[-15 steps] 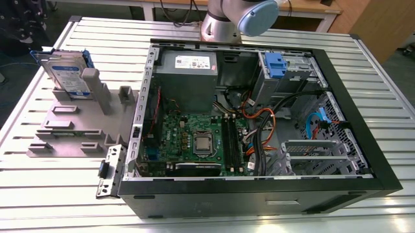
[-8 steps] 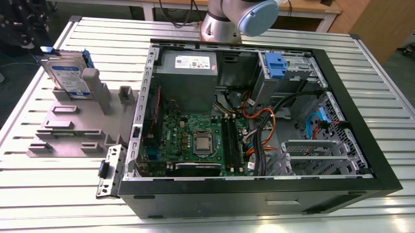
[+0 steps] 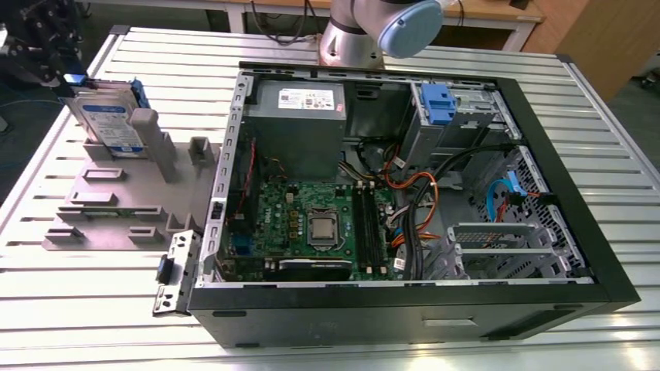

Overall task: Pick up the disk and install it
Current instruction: 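Pick up the disk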

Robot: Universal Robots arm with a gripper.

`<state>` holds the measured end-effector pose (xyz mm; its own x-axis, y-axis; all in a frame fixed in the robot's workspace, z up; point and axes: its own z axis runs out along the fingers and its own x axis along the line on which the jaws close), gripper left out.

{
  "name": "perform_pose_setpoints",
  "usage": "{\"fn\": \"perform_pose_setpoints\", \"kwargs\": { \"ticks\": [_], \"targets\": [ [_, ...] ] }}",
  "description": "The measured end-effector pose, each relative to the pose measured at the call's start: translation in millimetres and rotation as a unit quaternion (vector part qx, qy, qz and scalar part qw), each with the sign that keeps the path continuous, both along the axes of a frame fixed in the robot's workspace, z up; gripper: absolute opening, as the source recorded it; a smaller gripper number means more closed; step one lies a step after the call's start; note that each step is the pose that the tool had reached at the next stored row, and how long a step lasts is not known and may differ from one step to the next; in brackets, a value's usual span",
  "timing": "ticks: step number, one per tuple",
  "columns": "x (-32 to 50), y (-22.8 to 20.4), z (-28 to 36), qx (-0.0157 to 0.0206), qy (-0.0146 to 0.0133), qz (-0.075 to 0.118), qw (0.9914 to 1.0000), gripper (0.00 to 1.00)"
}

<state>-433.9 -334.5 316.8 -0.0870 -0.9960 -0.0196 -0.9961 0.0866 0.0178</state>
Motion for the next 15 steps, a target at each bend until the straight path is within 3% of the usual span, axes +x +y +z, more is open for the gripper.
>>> {"fn": "perform_pose_setpoints", "kwargs": {
  "ticks": [9,15],
  "targets": [
    [-0.6,0.0,-15.8,0.0057,0.0000,0.007,0.99996,0.47],
    [-0.7,0.0,-18.1,0.0073,0.0000,0.009,0.99994,0.47]
  ]
}}
